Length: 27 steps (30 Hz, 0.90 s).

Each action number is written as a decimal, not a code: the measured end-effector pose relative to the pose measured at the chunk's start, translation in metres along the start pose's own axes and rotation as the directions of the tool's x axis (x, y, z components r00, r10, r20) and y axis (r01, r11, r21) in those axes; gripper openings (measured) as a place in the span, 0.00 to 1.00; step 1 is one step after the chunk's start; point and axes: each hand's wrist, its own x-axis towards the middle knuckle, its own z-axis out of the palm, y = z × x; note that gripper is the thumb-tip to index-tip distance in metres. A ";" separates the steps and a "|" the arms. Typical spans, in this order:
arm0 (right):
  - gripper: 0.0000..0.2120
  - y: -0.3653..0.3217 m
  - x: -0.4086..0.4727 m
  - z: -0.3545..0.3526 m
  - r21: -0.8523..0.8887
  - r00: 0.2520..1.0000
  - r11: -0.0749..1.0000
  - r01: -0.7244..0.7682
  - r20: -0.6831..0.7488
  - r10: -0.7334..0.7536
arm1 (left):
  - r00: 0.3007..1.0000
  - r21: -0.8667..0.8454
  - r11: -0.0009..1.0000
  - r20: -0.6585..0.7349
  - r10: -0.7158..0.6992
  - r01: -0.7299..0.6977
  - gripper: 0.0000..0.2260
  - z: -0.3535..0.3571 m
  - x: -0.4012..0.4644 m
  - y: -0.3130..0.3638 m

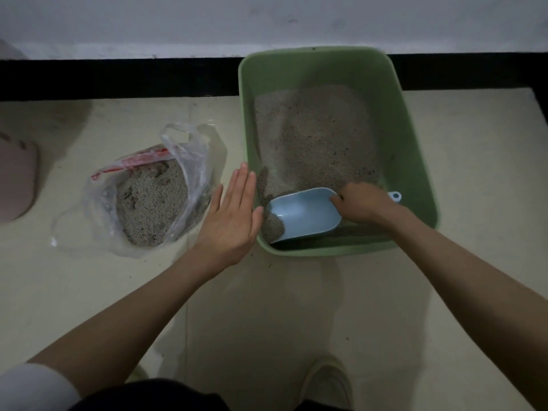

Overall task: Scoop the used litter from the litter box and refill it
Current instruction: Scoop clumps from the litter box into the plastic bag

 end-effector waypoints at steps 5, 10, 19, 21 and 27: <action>0.19 0.014 0.006 0.027 0.243 0.999 0.969 -0.033 0.047 0.022 | 1.000 0.000 1.000 -0.003 0.001 -0.001 0.31 0.001 0.000 -0.001; 0.17 0.014 0.009 0.030 0.355 0.998 0.934 -0.031 0.055 0.012 | 1.000 0.021 1.000 0.011 0.000 -0.001 0.30 0.001 0.000 -0.002; 0.17 0.027 -0.004 0.022 0.569 0.997 0.820 -0.051 -0.012 0.071 | 1.000 0.052 0.999 0.017 0.003 -0.004 0.32 -0.003 0.001 -0.002; 0.17 0.031 -0.010 0.016 0.632 0.993 0.773 -0.047 -0.056 0.106 | 1.000 0.072 0.997 0.026 0.005 -0.007 0.32 -0.004 0.001 -0.003; 0.19 0.028 -0.025 -0.005 0.716 0.961 0.697 -0.030 -0.172 0.219 | 0.996 0.115 0.993 0.090 0.024 -0.035 0.34 -0.016 0.003 -0.003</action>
